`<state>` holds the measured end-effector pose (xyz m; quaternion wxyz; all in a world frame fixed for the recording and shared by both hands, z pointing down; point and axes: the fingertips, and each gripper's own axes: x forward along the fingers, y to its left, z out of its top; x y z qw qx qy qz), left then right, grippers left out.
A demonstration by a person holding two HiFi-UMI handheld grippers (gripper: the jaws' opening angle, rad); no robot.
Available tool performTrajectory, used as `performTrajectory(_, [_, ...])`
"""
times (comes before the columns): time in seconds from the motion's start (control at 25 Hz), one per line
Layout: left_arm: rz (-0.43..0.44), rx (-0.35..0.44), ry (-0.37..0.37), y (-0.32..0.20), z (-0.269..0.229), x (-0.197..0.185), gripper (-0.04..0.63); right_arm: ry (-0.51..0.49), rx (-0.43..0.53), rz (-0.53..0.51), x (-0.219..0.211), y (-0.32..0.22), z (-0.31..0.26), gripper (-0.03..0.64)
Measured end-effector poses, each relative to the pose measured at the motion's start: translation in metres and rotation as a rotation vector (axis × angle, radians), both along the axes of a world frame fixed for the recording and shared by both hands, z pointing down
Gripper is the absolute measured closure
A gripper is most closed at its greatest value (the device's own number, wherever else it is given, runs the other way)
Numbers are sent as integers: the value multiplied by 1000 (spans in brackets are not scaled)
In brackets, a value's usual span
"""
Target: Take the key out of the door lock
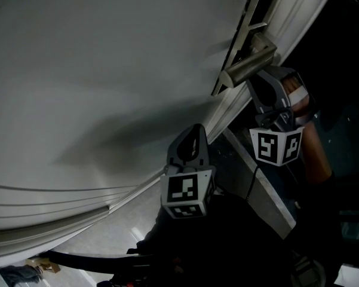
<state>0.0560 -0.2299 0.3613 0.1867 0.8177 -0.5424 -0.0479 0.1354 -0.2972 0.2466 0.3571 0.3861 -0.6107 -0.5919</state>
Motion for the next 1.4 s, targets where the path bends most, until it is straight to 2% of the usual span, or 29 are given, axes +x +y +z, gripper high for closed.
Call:
performTrajectory(0.44, [28, 4, -2, 4, -2, 12, 595, 22, 16, -4, 3, 5, 0, 604])
performTrajectory(1.4, [6, -5, 1, 4, 1, 7, 595, 42, 41, -1, 4, 5, 0, 604])
